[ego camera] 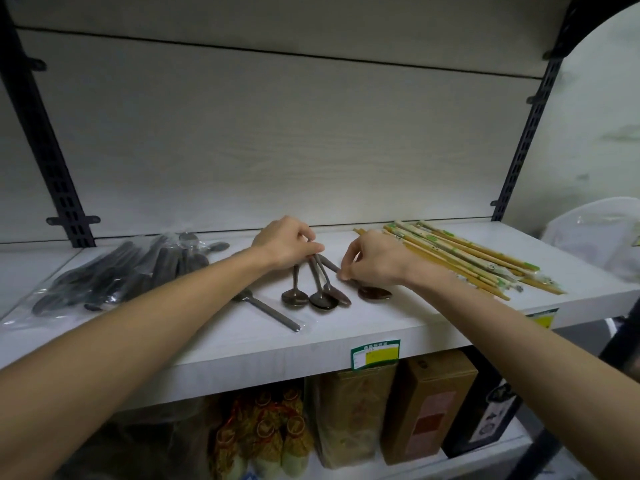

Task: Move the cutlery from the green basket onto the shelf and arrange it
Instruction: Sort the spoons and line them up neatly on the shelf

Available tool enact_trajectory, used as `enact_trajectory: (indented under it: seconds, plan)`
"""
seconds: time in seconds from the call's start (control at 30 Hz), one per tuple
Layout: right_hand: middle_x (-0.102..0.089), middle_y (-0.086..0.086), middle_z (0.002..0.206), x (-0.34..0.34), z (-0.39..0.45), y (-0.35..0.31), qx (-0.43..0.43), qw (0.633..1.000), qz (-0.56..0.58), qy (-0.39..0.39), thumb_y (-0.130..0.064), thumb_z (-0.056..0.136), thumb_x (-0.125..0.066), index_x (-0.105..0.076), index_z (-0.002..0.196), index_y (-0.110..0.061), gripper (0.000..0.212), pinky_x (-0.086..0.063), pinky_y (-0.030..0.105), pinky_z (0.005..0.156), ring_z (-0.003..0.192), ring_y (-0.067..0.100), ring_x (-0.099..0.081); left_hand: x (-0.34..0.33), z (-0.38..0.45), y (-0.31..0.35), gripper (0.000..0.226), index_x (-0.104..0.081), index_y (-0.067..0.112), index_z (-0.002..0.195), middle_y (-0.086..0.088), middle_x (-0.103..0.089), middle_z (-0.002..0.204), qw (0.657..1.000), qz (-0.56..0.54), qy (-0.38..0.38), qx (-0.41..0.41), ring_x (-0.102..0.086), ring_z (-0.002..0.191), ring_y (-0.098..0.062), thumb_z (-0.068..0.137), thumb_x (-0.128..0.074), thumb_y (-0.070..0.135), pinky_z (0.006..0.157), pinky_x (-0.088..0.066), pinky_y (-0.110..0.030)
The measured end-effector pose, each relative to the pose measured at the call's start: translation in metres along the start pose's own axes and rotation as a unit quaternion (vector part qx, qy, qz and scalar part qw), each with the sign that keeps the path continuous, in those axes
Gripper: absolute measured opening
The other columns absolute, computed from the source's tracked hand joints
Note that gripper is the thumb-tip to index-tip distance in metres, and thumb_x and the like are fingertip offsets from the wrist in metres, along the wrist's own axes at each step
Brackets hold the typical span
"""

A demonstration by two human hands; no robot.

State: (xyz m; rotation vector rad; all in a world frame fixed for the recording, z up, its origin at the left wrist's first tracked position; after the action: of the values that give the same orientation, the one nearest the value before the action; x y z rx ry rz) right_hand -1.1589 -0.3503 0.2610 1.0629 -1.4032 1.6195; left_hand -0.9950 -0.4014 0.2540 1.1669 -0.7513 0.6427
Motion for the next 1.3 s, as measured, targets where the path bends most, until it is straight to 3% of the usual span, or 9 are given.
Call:
enact_trajectory:
  seconds: [0.13, 0.23, 0.37, 0.53, 0.73, 0.93, 1.07, 1.17, 1.3]
  plan:
    - [-0.07, -0.007, 0.081, -0.003, 0.003, -0.006, 0.007, 1.0, -0.023, 0.004, -0.035, 0.082, -0.078, -0.078, 0.089, -0.022, 0.015, -0.049, 0.026, 0.069, 0.083, 0.013, -0.065, 0.001, -0.004, 0.007, 0.016, -0.078, 0.026, 0.096, 0.005, -0.072, 0.093, 0.999, 0.03, -0.007, -0.024, -0.065, 0.092, -0.016, 0.089, -0.073, 0.039, 0.086, -0.054, -0.04]
    - [-0.07, -0.003, 0.086, -0.004, 0.003, -0.009, 0.013, 0.999, -0.04, 0.014, -0.039, 0.083, -0.075, -0.077, 0.09, -0.021, 0.019, -0.054, 0.03, 0.075, 0.088, 0.017, -0.065, 0.001, -0.001, 0.0, 0.004, -0.076, 0.02, 0.091, 0.001, -0.072, 0.088, 0.996, -0.083, -0.011, 0.014, -0.063, 0.08, -0.015, 0.091, -0.073, 0.023, 0.076, -0.053, -0.034]
    - [-0.068, -0.003, 0.087, -0.005, 0.002, -0.01, 0.016, 0.998, -0.047, 0.025, -0.04, 0.083, -0.073, -0.074, 0.09, -0.022, 0.02, -0.055, 0.033, 0.078, 0.09, 0.021, -0.065, 0.002, -0.003, -0.005, 0.012, -0.075, 0.011, 0.101, -0.008, -0.068, 0.086, 0.978, -0.199, -0.011, 0.067, -0.055, 0.067, -0.012, 0.094, -0.066, 0.007, 0.05, -0.041, -0.021]
    - [-0.066, -0.002, 0.092, -0.006, -0.002, -0.013, 0.022, 0.997, -0.066, 0.037, -0.041, 0.086, -0.071, -0.074, 0.095, -0.023, 0.021, -0.049, 0.031, 0.072, 0.09, 0.021, -0.063, 0.008, -0.003, -0.001, 0.019, -0.072, 0.013, 0.112, 0.004, -0.065, 0.08, 0.973, -0.217, -0.033, 0.078, -0.054, 0.065, -0.004, 0.099, -0.06, 0.008, 0.05, -0.04, -0.015]
    - [-0.067, -0.001, 0.098, -0.006, -0.005, -0.014, 0.022, 0.996, -0.072, 0.046, -0.041, 0.087, -0.068, -0.072, 0.097, -0.023, 0.021, -0.044, 0.031, 0.07, 0.092, 0.022, -0.062, -0.003, -0.002, 0.002, 0.016, -0.071, 0.007, 0.111, -0.001, -0.061, 0.075, 0.976, -0.202, -0.034, 0.069, -0.054, 0.062, -0.007, 0.097, -0.062, 0.006, 0.043, -0.04, -0.013]
    - [-0.064, 0.0, 0.092, -0.005, -0.007, -0.015, 0.022, 0.996, -0.071, 0.05, -0.042, 0.089, -0.067, -0.073, 0.099, -0.021, 0.023, -0.043, 0.031, 0.068, 0.089, 0.022, -0.062, -0.01, 0.002, -0.003, 0.012, -0.073, 0.01, 0.105, -0.007, -0.067, 0.083, 0.988, -0.145, -0.039, 0.038, -0.058, 0.069, -0.015, 0.095, -0.067, 0.012, 0.057, -0.045, -0.023]
    - [-0.064, 0.0, 0.093, -0.005, -0.007, -0.016, 0.017, 0.996, -0.074, 0.052, -0.042, 0.089, -0.069, -0.073, 0.1, -0.022, 0.024, -0.044, 0.031, 0.068, 0.09, 0.022, -0.062, -0.011, 0.001, 0.0, 0.014, -0.076, 0.018, 0.103, 0.003, -0.07, 0.096, 0.998, -0.053, -0.043, 0.003, -0.064, 0.095, -0.017, 0.091, -0.073, 0.022, 0.091, -0.052, -0.032]
    - [-0.066, 0.001, 0.093, -0.005, -0.006, -0.015, 0.015, 0.996, -0.068, 0.049, -0.045, 0.09, -0.066, -0.074, 0.101, -0.021, 0.027, -0.045, 0.031, 0.069, 0.092, 0.023, -0.064, -0.008, -0.002, 0.004, 0.02, -0.077, 0.019, 0.108, 0.003, -0.072, 0.107, 0.999, -0.011, -0.034, -0.014, -0.063, 0.104, -0.015, 0.09, -0.074, 0.026, 0.095, -0.049, -0.03]
    - [-0.07, 0.003, 0.092, -0.003, -0.006, -0.016, 0.01, 0.997, -0.054, 0.054, -0.05, 0.092, -0.061, -0.075, 0.099, -0.018, 0.036, -0.048, 0.032, 0.07, 0.091, 0.025, -0.065, 0.006, -0.005, 0.008, 0.015, -0.076, 0.021, 0.105, 0.005, -0.071, 0.105, 0.999, 0.009, -0.016, -0.036, -0.063, 0.105, -0.015, 0.092, -0.071, 0.026, 0.094, -0.049, -0.031]
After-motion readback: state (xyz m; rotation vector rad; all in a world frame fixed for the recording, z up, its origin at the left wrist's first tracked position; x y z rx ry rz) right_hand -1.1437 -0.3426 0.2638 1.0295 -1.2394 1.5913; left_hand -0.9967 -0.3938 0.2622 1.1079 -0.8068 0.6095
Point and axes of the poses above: each hand's wrist, its own z-axis towards the middle knuckle, its own x-axis out of the back of the hand, y = z × x, the point moved 8 cm from there along z, towards the middle knuckle
